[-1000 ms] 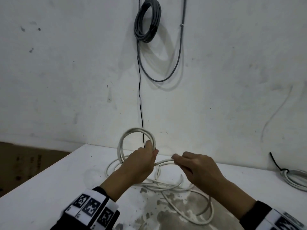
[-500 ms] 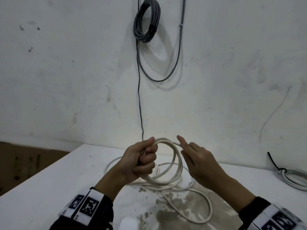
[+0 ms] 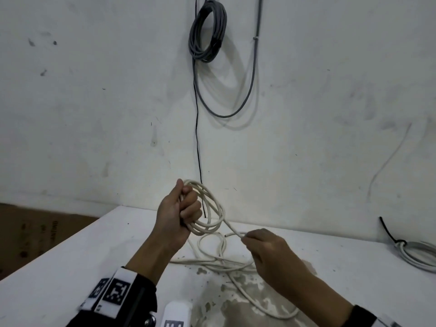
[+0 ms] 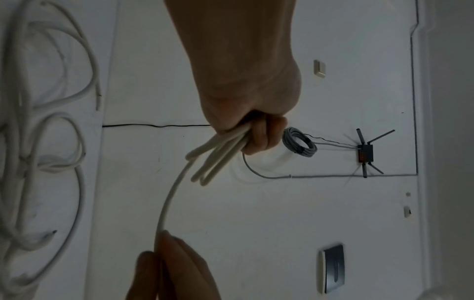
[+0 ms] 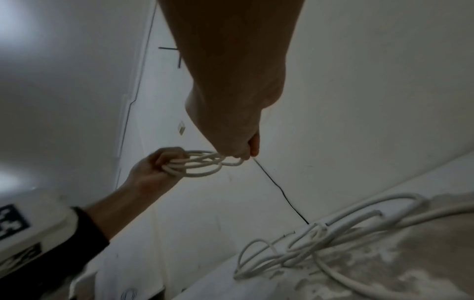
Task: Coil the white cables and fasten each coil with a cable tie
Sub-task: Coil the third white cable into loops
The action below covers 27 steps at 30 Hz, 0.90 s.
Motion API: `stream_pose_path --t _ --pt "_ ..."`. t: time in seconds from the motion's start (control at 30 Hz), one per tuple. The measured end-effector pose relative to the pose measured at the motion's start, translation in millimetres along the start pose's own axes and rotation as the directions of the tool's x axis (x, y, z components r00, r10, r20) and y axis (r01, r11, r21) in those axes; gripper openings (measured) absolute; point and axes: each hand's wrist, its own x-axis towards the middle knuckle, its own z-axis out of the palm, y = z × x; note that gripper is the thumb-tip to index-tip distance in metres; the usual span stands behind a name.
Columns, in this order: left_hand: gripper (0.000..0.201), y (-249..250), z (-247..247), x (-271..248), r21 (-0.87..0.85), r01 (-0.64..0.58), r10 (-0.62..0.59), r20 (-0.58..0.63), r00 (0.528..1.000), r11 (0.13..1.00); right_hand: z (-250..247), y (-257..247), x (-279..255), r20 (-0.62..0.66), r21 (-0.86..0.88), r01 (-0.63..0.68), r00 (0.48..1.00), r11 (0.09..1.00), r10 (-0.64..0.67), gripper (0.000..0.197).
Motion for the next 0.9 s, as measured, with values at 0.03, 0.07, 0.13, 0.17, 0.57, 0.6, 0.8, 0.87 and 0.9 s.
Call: stream_pose_path --t 0.03,0.07,0.13,0.17,0.57,0.6,0.8,0.87,0.9 --pt "0.038 -1.5 1.9 -0.1 0.032 -0.015 0.016 -0.015 1.0 0.999 0.8 -4.4 -1.4 0.013 0.011 0.06 0.998 0.998 -0.06 0.028" --pt "0.037 -3.4 3.6 -0.2 0.073 -0.034 0.037 -0.033 0.999 0.997 -0.4 -9.8 -1.5 0.043 0.014 0.128 0.991 0.992 -0.128 0.024" --pt "0.035 -8.1 7.6 -0.7 0.159 -0.071 0.082 -0.059 0.995 0.985 -3.5 -20.6 -1.9 0.12 0.017 0.227 0.966 0.974 -0.227 0.02" --pt "0.033 -10.5 9.4 -1.6 0.196 -0.083 0.096 -0.062 0.993 0.977 -6.8 -25.8 -1.1 0.143 0.005 0.27 0.953 0.963 -0.268 0.018" --pt "0.03 -31.8 17.7 -23.3 0.889 -0.218 0.087 0.2 0.976 0.403 -35.7 -30.3 27.0 -0.212 0.235 0.283 0.949 0.93 -0.235 0.013" --pt "0.034 -32.7 18.9 -24.5 0.891 -0.213 0.052 0.209 0.976 0.402 -37.5 -31.5 27.4 -0.256 0.292 0.26 0.948 0.921 -0.186 0.016" --pt "0.073 -30.7 26.5 -26.3 0.881 0.088 -0.4 0.12 0.909 0.464 -50.3 -36.0 31.1 -0.103 0.504 -0.121 0.975 0.855 0.199 0.037" --pt "0.081 -27.3 26.7 -23.7 0.82 0.263 -0.592 0.112 0.798 0.508 -56.8 -31.9 33.0 0.218 0.55 -0.316 0.948 0.773 0.232 0.048" --pt "0.086 -25.8 26.5 -21.5 0.807 0.318 -0.655 0.11 0.747 0.498 -58.8 -30.9 34.0 0.338 0.598 -0.372 0.92 0.71 0.197 0.045"
